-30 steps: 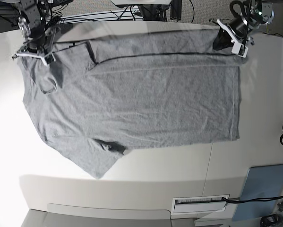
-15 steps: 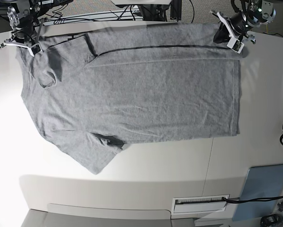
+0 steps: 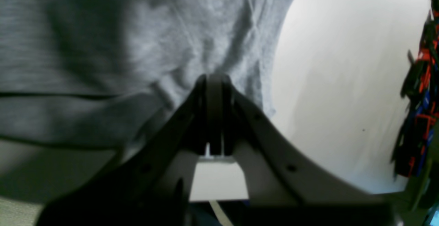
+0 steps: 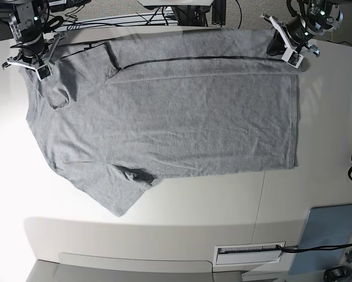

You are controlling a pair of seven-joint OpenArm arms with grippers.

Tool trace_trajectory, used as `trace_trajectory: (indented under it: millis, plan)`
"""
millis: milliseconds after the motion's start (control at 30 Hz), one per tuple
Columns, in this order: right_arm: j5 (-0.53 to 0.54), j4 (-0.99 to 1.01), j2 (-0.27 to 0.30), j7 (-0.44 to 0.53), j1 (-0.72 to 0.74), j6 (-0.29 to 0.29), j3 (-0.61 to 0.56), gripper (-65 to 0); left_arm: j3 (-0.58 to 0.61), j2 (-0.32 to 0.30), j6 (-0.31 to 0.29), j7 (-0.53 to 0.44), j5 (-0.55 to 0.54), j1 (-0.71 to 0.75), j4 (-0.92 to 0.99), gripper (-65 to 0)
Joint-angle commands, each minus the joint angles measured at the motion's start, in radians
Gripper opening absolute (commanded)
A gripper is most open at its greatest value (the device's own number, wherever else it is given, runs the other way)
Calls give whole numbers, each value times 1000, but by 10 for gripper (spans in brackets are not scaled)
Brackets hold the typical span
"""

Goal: Fold the T-shirt properly
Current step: 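Drag the shirt toward the robot base with both grippers, then release and move both grippers to the opposite long edge, grasp it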

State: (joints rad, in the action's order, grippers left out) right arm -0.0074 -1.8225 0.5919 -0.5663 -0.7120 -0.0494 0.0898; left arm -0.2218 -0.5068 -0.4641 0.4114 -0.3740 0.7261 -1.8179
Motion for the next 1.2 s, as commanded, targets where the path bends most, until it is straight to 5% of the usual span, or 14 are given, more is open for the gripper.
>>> trace_trajectory:
  millis: [0, 200, 733, 1100, 1167]
  plan:
    - [-5, 6, 0, 21, 10, -6, 10, -650, -4, -11, -4, -16, -8, 8, -15, -650]
    - [25, 104, -47, -19, 52, -105, 10, -650, -4, -11, -3, -15, -8, 8, -15, -650]
    - [-65, 62, -46, -53, -39, -108, 29, -650, -4, -12, -4, -15, -7, 13, -15, -650]
    - [-64, -200, -45, -48, 19, -119, 271, -650, -53, -11, 13, 14, -9, -43, -199, -650]
    - [-64, -199, -45, -49, 62, -153, 286, -616, -58, -12, 81, 35, -9, -91, -205, -512]
